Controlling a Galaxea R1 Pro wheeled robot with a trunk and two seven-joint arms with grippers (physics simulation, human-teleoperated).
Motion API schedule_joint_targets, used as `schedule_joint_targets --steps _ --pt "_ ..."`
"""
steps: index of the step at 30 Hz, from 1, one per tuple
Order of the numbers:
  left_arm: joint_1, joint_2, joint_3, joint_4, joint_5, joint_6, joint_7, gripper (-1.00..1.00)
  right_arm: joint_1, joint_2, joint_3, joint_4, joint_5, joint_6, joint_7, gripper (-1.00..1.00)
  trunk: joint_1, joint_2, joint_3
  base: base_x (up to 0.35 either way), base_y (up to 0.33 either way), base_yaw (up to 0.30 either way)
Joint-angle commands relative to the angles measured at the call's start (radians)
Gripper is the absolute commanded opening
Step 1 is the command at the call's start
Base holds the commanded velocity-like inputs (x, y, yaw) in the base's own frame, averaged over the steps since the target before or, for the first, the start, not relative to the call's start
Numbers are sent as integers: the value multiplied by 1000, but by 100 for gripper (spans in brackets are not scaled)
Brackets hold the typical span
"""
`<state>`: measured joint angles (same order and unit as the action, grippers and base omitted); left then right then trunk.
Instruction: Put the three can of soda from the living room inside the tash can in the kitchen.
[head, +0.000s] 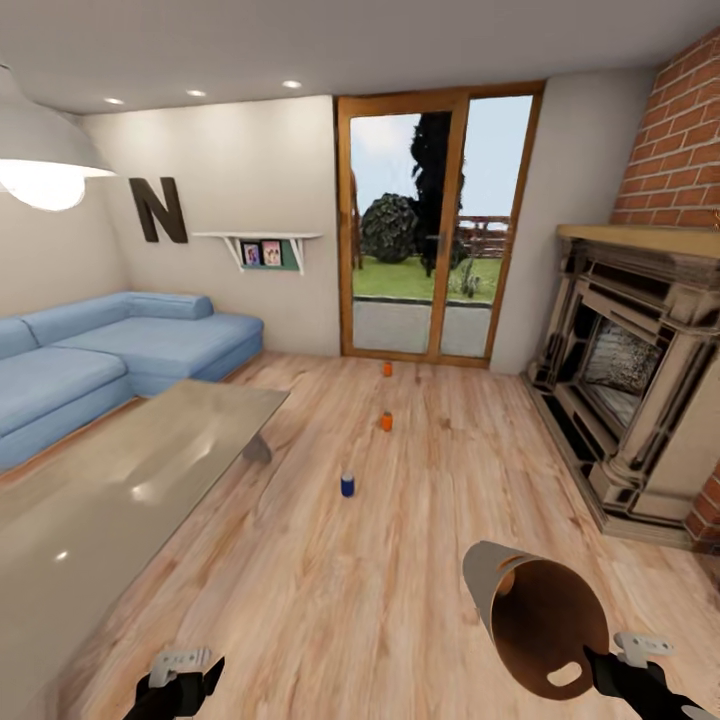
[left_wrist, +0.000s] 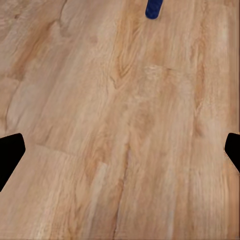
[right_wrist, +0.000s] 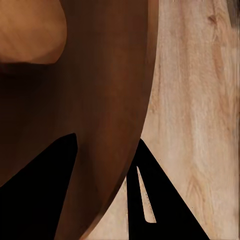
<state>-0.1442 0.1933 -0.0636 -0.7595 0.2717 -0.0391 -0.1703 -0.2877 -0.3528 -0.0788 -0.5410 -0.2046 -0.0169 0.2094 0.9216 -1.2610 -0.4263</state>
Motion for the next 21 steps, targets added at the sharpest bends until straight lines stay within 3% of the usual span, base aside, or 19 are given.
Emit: schedule_joint_targets --steps 1,21 --pt "0 0 0 9 1 -1 -1 100 -1 1 -2 -2 -4 0 0 -100 0 0 1 315 -103 -204" --pt "0 0 1 25 4 -1 -2 100 -1 3 -1 0 -4 0 -1 -100 0 0 23 317 -42 -205"
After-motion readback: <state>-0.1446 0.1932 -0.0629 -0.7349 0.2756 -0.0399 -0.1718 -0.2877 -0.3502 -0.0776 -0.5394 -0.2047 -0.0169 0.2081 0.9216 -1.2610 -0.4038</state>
